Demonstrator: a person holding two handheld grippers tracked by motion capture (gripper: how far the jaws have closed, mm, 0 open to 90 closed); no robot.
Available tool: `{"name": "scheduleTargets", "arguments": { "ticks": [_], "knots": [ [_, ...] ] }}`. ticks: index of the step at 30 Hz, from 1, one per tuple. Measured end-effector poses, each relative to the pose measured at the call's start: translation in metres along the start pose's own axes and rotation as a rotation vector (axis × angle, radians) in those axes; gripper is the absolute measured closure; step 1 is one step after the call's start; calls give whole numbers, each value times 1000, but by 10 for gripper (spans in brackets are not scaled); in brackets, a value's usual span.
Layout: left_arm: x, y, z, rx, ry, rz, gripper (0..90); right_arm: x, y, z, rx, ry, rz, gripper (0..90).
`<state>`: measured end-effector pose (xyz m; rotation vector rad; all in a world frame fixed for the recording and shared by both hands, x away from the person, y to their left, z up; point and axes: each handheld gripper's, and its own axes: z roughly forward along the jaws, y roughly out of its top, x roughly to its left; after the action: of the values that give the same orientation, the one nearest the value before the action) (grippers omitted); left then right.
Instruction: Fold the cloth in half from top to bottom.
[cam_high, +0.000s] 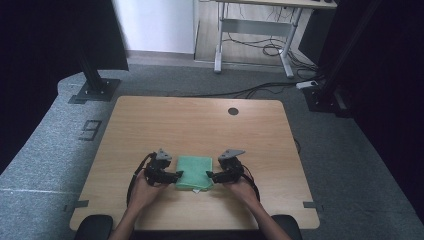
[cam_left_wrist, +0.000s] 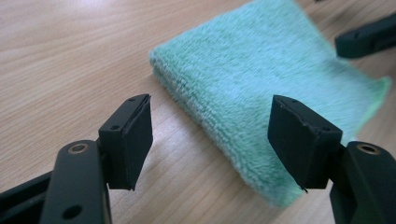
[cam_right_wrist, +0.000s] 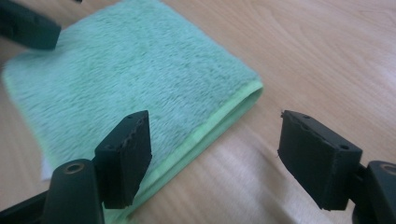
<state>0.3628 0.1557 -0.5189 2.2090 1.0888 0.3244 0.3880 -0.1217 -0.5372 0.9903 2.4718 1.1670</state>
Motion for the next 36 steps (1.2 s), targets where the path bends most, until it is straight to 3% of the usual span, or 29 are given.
{"name": "scheduleTargets", "arguments": {
  "ticks": [3,11,21,36],
  "knots": [
    [-1,-7,6,31,53,21,305,0,1,6,20,-18,-9,251],
    [-5,-7,13,11,78,66,325,-1,-4,11,37,-47,-31,235],
    [4,4,28,-13,13,11,324,-15,-5,8,42,-75,-8,234],
    [-3,26,50,-29,-6,7,318,-46,-5,3,46,-146,47,239]
  ]
}}
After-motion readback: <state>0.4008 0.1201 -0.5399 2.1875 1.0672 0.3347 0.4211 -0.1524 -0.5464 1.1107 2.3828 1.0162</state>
